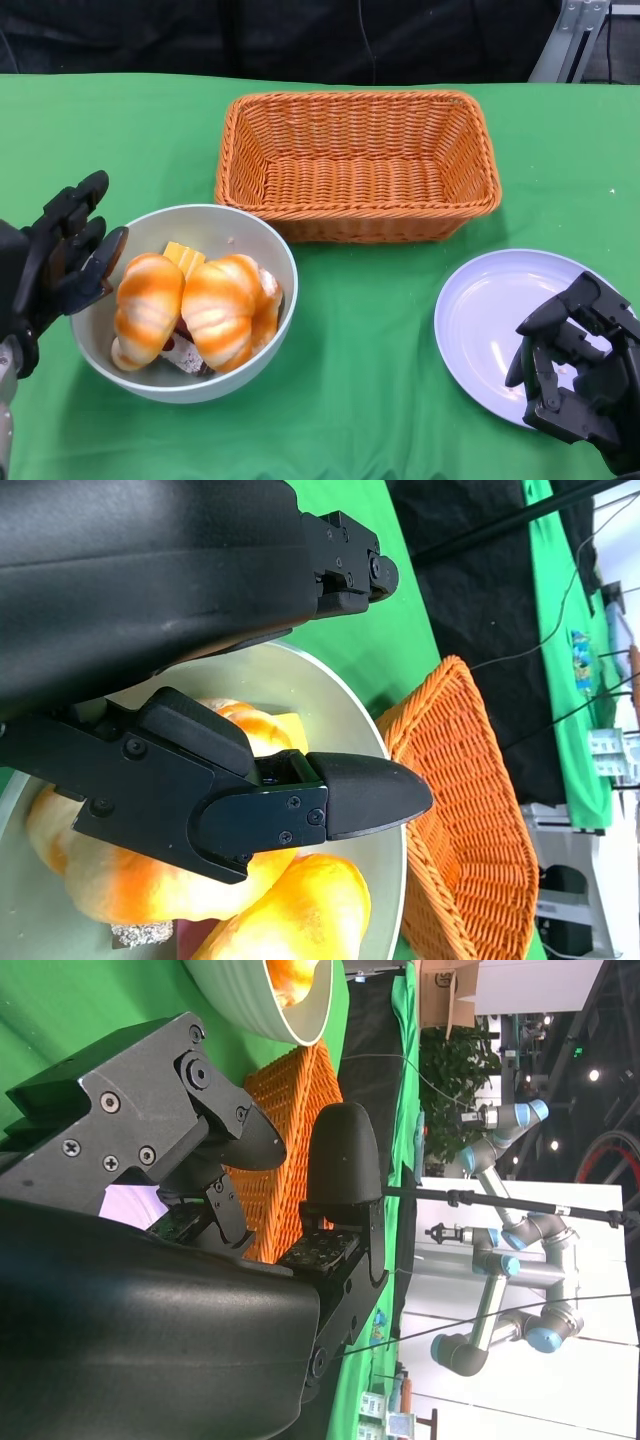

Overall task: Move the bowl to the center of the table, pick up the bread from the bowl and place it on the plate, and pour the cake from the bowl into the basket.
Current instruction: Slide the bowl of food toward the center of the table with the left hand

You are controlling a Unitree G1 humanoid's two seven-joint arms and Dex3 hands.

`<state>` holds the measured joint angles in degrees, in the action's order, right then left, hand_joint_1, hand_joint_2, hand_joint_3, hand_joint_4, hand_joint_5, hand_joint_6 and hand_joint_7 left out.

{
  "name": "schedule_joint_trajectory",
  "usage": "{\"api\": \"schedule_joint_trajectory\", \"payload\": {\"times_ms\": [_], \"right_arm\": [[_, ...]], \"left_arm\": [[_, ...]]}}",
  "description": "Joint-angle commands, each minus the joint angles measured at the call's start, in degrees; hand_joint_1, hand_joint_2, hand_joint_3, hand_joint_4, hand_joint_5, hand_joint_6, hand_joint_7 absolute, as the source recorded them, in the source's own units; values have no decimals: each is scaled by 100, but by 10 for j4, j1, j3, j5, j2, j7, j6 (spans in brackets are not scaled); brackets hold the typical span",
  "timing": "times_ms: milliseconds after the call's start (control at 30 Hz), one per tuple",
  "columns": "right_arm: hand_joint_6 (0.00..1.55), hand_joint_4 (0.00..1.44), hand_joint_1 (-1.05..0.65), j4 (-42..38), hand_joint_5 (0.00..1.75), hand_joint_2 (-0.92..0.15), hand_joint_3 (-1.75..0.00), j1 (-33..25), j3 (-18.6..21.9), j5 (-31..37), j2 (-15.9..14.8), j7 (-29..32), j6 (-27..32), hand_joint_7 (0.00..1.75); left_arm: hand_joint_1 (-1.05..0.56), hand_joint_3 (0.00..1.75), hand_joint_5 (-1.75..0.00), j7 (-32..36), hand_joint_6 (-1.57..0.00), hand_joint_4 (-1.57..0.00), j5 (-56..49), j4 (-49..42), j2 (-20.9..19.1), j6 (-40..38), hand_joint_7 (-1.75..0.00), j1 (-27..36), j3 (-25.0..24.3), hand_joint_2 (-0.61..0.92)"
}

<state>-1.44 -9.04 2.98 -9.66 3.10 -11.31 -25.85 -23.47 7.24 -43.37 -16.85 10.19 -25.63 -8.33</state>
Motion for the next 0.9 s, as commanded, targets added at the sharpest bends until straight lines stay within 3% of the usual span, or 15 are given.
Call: {"api": "schedule_joint_trajectory", "payload": {"times_ms": [33, 900], "right_arm": [[65, 77, 2, 7, 172, -56, -124, -2, 2, -8, -7, -1, 2, 152], [64, 76, 0, 17, 173, -54, -125, -7, -5, 5, -7, 8, 4, 154]], "left_arm": [[-85, 67, 0, 4, 0, 0, -12, 19, 1, -31, 0, 22, 16, 92], [-81, 67, 0, 57, 0, 0, -16, 295, 58, -235, 0, 129, 67, 92]]}}
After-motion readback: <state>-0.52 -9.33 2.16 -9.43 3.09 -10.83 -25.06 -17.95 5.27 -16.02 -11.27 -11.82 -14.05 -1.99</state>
